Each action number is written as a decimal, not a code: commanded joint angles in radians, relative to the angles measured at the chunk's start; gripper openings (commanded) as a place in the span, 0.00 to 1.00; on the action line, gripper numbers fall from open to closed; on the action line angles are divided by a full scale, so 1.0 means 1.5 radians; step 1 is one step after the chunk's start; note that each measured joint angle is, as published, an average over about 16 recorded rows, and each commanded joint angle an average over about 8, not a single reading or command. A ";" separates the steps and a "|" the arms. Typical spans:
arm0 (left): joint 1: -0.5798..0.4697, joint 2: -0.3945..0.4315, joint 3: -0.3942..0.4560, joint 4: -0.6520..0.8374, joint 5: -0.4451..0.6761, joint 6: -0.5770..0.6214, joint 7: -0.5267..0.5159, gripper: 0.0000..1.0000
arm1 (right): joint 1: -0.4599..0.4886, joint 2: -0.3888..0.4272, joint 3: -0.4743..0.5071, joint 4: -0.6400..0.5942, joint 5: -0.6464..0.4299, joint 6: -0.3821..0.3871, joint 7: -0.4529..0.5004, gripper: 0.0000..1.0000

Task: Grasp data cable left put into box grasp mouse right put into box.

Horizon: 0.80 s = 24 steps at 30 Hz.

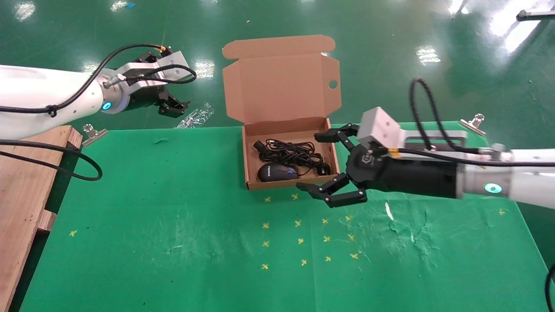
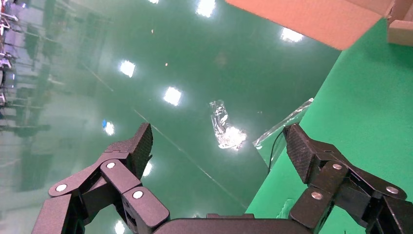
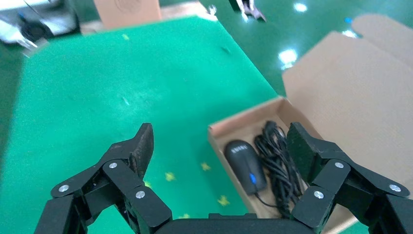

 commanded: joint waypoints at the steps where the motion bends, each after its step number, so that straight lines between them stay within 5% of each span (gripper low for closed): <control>1: 0.004 -0.003 -0.006 -0.003 -0.010 0.006 0.004 1.00 | -0.011 0.014 0.008 0.012 0.026 -0.011 0.003 1.00; 24: 0.162 -0.117 -0.213 -0.122 -0.365 0.233 0.132 1.00 | -0.135 0.169 0.104 0.150 0.322 -0.141 0.038 1.00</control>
